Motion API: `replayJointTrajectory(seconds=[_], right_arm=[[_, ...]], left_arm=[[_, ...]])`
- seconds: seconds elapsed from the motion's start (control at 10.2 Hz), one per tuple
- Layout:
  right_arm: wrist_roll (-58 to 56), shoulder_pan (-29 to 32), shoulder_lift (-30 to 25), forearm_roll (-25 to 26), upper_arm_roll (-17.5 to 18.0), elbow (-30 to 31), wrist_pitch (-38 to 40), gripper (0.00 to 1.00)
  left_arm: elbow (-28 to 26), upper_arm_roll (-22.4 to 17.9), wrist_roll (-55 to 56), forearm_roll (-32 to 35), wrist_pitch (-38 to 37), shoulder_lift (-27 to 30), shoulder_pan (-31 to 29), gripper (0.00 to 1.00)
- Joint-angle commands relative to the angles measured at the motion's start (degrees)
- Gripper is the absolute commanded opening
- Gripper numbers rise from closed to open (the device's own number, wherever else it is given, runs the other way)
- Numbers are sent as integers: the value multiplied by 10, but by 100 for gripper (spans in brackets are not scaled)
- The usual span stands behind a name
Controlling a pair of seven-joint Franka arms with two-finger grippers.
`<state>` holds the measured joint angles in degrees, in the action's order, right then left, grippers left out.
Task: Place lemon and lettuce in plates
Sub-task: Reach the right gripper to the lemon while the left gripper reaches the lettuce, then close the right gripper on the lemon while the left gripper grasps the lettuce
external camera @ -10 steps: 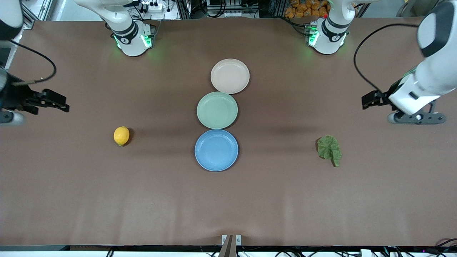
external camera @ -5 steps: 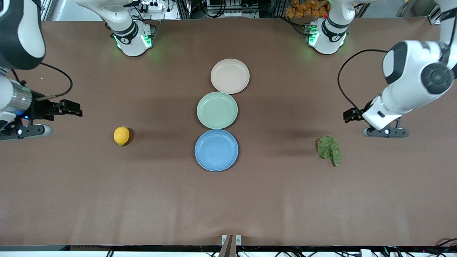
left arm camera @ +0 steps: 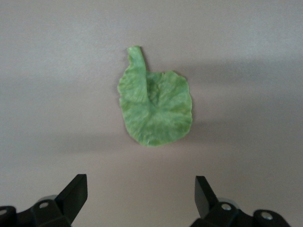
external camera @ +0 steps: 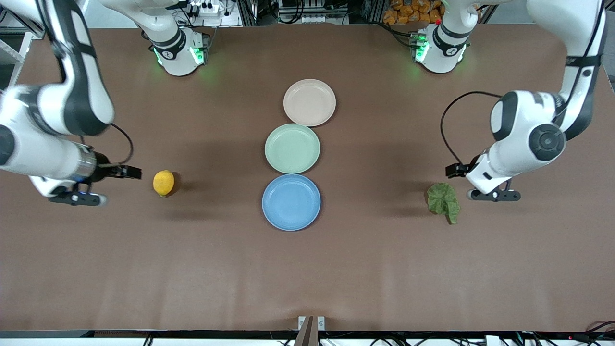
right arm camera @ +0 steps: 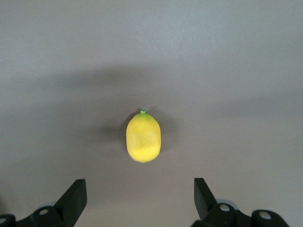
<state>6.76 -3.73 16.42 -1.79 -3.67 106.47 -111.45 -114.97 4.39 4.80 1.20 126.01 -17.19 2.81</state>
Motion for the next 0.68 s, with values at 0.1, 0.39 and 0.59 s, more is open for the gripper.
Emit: replayJointTrajectory(seconds=[0.1, 0.39, 0.59], right_arm=[[14, 3, 34, -23, 0, 55, -94, 100], [7, 6, 62, -23, -1, 87, -153, 100], [6, 7, 83, -24, -1, 98, -181, 100]], left_arm=[[-7, 1, 9, -6, 82, -49, 3, 100], [-3, 0, 6, -3, 132, -94, 4, 100], [0, 0, 4, -3, 164, -120, 9, 100]])
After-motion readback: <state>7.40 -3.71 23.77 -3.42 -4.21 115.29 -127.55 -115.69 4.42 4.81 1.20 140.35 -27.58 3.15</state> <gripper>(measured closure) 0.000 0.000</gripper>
